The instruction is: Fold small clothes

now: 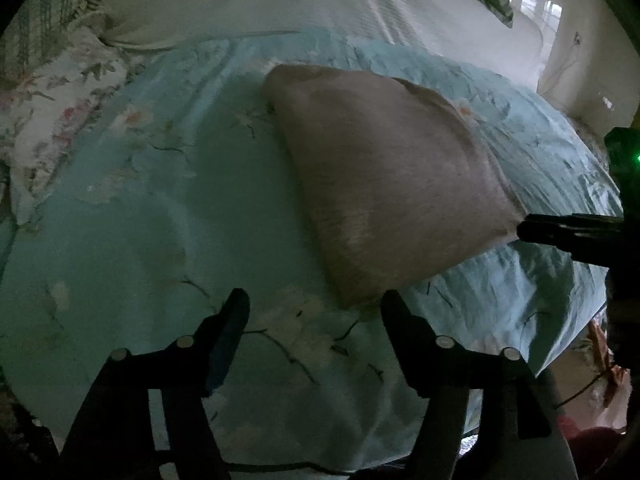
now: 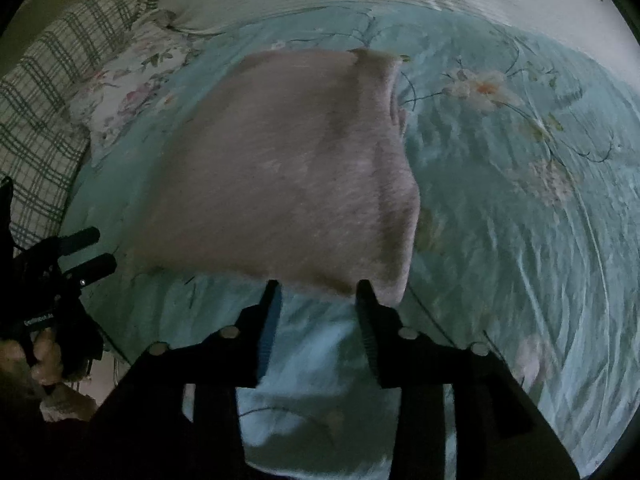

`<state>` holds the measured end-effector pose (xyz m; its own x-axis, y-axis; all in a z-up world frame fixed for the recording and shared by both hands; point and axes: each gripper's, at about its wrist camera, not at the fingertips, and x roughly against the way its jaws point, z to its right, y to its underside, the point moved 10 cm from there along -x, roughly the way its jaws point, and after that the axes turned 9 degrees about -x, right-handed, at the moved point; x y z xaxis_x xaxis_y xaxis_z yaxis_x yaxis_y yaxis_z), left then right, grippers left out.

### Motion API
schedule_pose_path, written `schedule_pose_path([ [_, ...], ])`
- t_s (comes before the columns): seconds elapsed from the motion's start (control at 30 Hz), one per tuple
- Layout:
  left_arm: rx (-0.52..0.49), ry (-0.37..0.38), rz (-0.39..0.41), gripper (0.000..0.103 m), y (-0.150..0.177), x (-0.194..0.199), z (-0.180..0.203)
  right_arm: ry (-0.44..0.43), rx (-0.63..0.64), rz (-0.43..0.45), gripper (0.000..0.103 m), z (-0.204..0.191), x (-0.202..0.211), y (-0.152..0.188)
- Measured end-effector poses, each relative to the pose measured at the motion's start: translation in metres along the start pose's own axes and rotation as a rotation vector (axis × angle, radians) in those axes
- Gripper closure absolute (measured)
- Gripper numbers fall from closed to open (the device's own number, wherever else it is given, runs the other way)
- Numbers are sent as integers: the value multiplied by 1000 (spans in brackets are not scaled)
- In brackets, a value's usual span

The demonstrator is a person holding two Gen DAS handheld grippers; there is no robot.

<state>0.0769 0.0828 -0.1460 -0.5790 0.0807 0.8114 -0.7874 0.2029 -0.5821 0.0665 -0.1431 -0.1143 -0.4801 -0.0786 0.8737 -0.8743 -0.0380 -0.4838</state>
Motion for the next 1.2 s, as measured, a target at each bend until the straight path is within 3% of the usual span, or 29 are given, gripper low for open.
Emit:
schedule_pose_path([
  [0.07,6,-18,4,24,3,6,-3,-1,4,10,44,-1,7,3],
  [0.13,11,-43,5,22,7,13,-6,4,-1,15,41,-1,12,8],
  [0.37,-42,-189,-1,19,10,28,-15,6,-5,13,31,4,27,19],
  [0.63,-87,-366,4,17,-2,54,-21,-24,21,4,27,-10,42,17],
  [0.93,-26,-376,54,9,-28,76,-30,-36,79,65,9,-22,68,-8],
  [1.2,-19,-369,19,8,-29,56,-30,-38,34,26,7,-14,42,-6],
])
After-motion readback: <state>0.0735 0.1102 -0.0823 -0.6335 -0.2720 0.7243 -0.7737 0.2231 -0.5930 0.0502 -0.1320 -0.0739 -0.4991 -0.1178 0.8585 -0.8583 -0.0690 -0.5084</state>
